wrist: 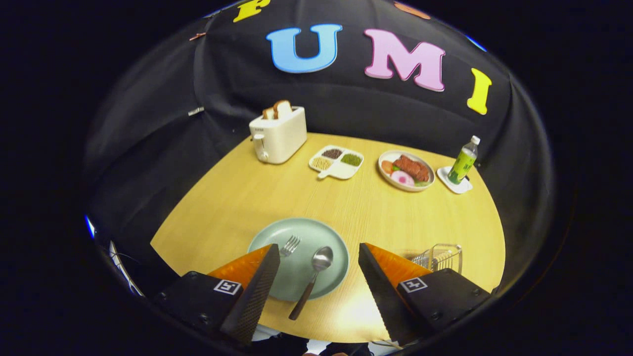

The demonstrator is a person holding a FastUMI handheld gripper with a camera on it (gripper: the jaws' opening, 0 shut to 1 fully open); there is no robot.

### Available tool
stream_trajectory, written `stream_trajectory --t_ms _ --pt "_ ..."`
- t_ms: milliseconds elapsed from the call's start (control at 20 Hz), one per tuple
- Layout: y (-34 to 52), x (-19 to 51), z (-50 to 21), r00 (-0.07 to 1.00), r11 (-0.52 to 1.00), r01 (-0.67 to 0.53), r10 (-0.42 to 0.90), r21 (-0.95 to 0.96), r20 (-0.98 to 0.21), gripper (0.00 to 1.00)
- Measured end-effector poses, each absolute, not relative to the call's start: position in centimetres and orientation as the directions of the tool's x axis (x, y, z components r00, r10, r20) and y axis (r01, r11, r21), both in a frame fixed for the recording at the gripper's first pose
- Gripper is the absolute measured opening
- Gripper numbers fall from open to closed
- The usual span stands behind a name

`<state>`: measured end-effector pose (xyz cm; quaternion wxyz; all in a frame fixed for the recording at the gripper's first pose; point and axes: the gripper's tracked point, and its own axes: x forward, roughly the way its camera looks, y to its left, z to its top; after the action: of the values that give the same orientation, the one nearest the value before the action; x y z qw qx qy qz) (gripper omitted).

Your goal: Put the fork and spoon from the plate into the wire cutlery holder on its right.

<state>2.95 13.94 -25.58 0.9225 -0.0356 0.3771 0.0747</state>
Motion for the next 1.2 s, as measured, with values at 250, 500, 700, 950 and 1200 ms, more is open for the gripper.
stream_trajectory --t_ms 250,500,700,950,1200 --pt "14.6 1.6 -31.4 0.568 0.978 -0.202 0.067 -0.06 -0.821 0.94" --pt "14.8 1.0 -35.2 0.45 0.98 -0.191 0.043 -0.05 -0.892 0.87" --pt "14.0 1.0 -37.5 0.391 0.97 -0.221 -0.007 -0.101 -0.92 0.7" --pt "14.1 0.9 -39.4 0.31 0.976 -0.199 -0.025 -0.091 -0.95 0.55" --pt "14.5 0.2 -40.3 0.227 0.986 -0.164 0.002 -0.036 -0.974 0.31"
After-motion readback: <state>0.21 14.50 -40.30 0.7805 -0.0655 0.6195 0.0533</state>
